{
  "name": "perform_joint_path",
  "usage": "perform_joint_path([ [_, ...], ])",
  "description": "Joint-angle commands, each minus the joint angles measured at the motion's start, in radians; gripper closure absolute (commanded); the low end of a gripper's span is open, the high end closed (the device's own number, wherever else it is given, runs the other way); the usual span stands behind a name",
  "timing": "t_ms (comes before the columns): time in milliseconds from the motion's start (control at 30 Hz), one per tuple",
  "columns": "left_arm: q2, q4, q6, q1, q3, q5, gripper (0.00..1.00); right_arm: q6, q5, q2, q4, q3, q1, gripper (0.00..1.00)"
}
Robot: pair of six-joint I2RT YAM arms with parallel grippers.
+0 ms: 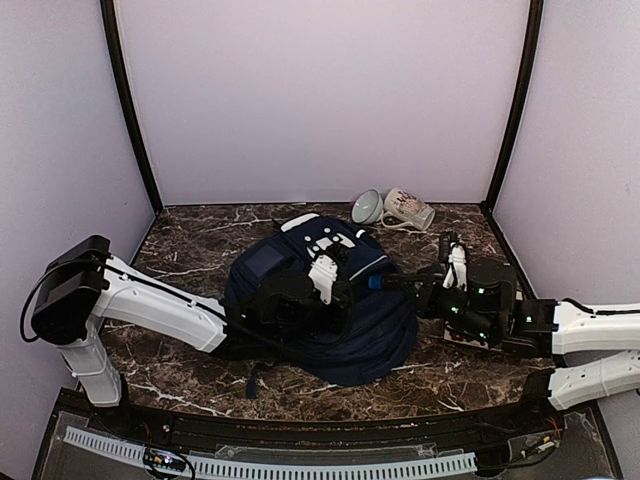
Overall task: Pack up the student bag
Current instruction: Place the pen in the upper front pocket of the bag.
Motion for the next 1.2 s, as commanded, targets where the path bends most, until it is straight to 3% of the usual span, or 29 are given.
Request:
perform_joint_path([
  [0, -0.058, 0.087, -0.008, 0.010, -0.029, 0.011, 1.00, -0.020, -0.042, 0.011, 0.116, 0.010, -0.009, 1.00],
  [133, -0.060, 0.118, 0.000, 0.010, -0.042, 0.056, 1.00, -0.017, -0.118, 0.056, 0.151, 0.019, -0.022, 1.00],
  [567, -0.086, 0.229, 0.027, 0.005, -0.132, 0.128, 1.00, -0.017, -0.674, 0.340, 0.408, 0.017, -0.124, 1.00],
  [700, -0.095, 0.251, 0.035, -0.003, -0.149, 0.146, 1.00, -0.020, -0.784, 0.460, 0.450, 0.063, -0.131, 1.00],
  [967, -0.104, 0.260, 0.067, -0.013, -0.148, 0.229, 1.00, -0.051, -0.775, 0.565, 0.409, 0.122, -0.164, 1.00],
  [1167, -0.096, 0.222, 0.069, -0.013, -0.121, 0.247, 1.00, -0.116, -0.669, 0.570, 0.235, 0.158, -0.214, 0.76],
])
